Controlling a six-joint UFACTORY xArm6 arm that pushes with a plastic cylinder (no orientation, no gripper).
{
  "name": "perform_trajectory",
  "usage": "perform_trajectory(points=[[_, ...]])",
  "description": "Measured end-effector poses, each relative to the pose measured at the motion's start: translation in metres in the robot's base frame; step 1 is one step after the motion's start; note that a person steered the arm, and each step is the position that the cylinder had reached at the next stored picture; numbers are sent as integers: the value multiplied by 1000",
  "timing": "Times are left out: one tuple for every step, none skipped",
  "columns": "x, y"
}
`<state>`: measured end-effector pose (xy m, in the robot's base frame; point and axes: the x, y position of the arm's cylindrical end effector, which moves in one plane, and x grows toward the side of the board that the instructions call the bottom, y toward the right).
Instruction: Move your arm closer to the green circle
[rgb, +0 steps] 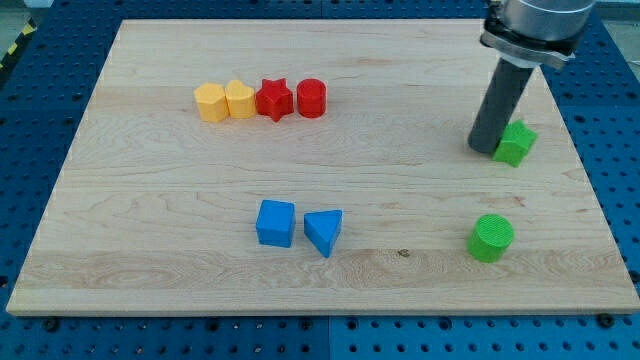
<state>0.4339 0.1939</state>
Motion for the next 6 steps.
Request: perform_trajectory(points=[[1,13],[15,22],[34,-2],[57,15],[78,40],[97,42]])
